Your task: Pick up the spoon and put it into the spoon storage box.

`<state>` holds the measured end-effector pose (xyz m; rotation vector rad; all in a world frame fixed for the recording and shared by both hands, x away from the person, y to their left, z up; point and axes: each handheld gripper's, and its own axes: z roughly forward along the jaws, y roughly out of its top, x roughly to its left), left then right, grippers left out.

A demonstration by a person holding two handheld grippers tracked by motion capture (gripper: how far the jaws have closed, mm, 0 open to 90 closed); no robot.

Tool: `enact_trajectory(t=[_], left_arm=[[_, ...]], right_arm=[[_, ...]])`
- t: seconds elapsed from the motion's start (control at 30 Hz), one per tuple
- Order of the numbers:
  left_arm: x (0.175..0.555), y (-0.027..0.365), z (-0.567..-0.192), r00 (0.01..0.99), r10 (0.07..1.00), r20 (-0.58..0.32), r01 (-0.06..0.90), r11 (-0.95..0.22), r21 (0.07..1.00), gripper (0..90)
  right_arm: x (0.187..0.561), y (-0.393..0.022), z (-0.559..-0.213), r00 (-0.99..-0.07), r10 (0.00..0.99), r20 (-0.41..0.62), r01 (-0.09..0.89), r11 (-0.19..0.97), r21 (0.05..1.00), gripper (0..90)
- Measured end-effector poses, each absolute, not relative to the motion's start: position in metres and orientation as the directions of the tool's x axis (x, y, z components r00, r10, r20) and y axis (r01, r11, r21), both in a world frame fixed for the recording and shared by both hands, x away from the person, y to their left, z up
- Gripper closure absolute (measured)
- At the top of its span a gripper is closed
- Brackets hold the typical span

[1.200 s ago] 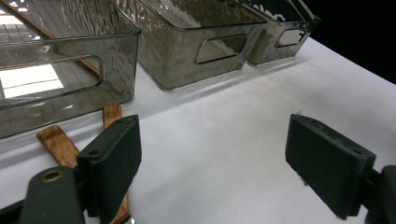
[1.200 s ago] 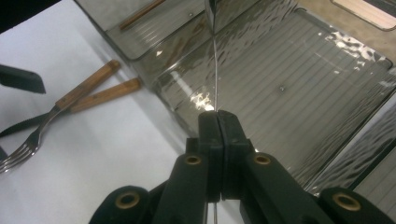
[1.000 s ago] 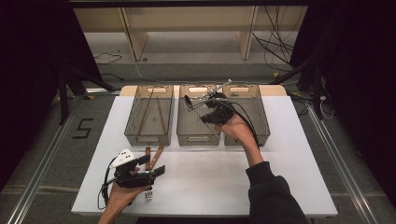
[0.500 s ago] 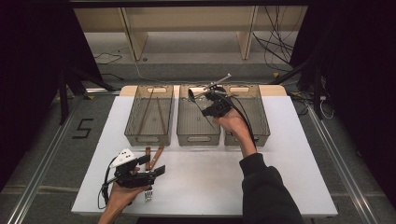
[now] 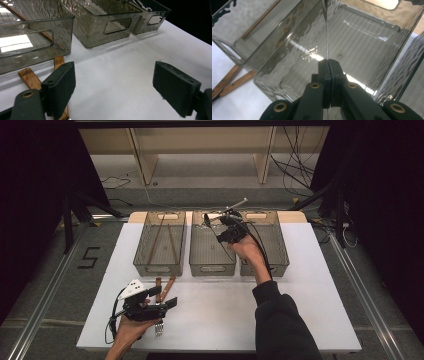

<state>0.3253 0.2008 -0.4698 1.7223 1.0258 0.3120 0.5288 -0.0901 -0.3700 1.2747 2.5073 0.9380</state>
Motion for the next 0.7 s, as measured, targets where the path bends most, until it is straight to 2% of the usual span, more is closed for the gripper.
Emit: enact_trajectory(t=[0.5,0.53,0.7], left_arm=[[0.325,0.201,-0.47,0.597,0.756,-0.268,0.483,-0.072,0.873,18.1],[0.326,0.201,-0.47,0.597,0.756,-0.268,0.482,-0.072,0.873,18.1],[0.326,0.202,-0.47,0.595,0.758,-0.266,0.482,-0.073,0.873,18.1]], right_arm=[[0.537,-0.085,-0.384,-0.589,0.796,0.139,0.691,0.408,0.597,88.5],[0.537,-0.084,-0.384,-0.591,0.793,0.149,0.693,0.404,0.597,82.2],[0.536,-0.083,-0.384,-0.61,0.77,0.186,0.691,0.402,0.601,72.4]])
